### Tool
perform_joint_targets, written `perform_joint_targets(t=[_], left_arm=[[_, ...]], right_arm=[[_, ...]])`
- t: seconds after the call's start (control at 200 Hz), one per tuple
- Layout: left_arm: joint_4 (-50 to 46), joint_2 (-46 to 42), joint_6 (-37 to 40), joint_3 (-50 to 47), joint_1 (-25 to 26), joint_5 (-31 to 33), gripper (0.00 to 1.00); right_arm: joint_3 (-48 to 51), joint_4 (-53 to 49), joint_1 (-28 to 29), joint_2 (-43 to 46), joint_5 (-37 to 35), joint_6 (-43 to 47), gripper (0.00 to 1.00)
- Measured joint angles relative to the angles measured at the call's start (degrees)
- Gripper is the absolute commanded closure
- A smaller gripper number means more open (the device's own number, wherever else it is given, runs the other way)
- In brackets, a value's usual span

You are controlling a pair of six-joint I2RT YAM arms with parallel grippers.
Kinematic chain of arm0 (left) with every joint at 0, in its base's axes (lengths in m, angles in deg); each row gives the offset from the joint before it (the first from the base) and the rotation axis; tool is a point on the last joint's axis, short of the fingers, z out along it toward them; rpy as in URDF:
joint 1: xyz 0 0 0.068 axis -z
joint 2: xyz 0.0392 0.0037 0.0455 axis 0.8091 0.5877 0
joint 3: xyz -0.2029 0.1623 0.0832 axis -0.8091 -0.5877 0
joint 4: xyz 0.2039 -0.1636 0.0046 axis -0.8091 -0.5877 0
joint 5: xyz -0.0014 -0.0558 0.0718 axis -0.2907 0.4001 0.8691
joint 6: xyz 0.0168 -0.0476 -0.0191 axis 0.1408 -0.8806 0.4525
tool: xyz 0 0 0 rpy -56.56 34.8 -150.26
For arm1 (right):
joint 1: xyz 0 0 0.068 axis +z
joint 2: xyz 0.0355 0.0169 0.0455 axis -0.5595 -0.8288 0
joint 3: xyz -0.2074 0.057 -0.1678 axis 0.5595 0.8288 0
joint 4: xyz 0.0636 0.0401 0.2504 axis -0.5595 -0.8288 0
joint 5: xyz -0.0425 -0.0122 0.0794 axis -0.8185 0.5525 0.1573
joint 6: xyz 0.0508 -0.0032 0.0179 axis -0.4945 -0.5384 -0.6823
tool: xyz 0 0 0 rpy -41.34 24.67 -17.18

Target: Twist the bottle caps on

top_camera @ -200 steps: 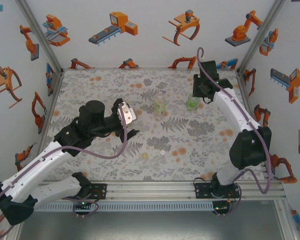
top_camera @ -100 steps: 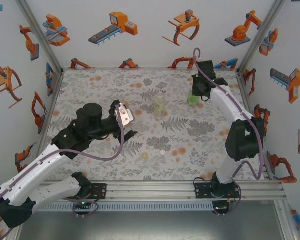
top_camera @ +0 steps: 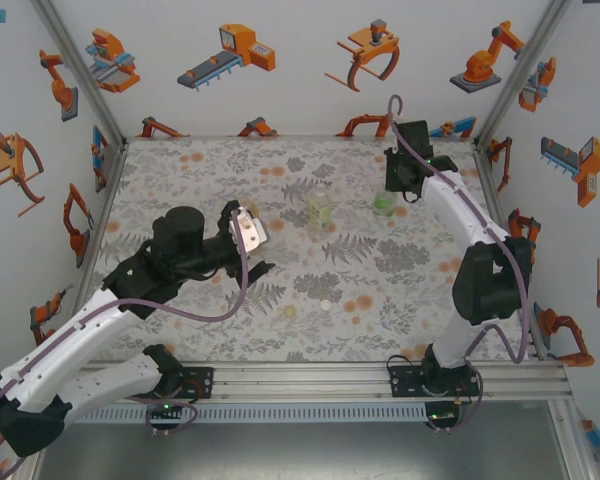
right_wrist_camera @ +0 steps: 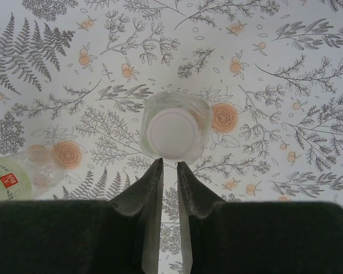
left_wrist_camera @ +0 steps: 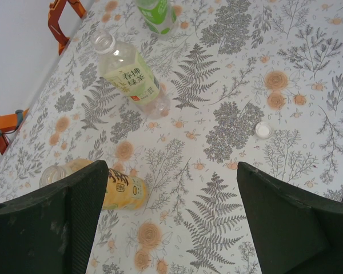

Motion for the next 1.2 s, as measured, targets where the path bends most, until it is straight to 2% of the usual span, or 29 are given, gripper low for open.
perform_joint_targets(t=[0.14,0.245,0.376,0.471,0.596,0.806,1.197], left_arm=[[-0.07,-0.92,-0.46,0.0,0.0,0.09,0.15],[-0.04,-1.36,-1.42,0.0,-0.02,1.11,0.15],[0.57,-1.38,-3.67,-0.28,-0.46,3.21,0.14],[1.2,-1.36,-5.97,-0.81,-1.03,5.01,0.09],[1.73,-1.07,-10.69,-0.87,-1.86,8.39,0.06],[1.64,1.62,-17.57,-0.61,-3.78,11.04,0.06],[1.46,2.12,-22.64,-0.59,-4.42,11.28,0.06]], right_arm=[[-0.02,-1.07,0.0,1.46,0.33,0.0,0.78],[-0.02,-1.77,0.0,2.75,1.99,-0.02,0.72],[0.07,-2.32,0.11,4.92,5.51,-0.2,0.57],[1.97,-1.07,0.7,7.89,8.76,0.13,0.44],[7.58,2.75,3.04,13.0,13.09,0.57,0.23],[15.91,11.28,8.74,16.65,18.01,0.68,0.19],[21.99,29.66,17.0,12.48,16.5,-1.36,0.18]])
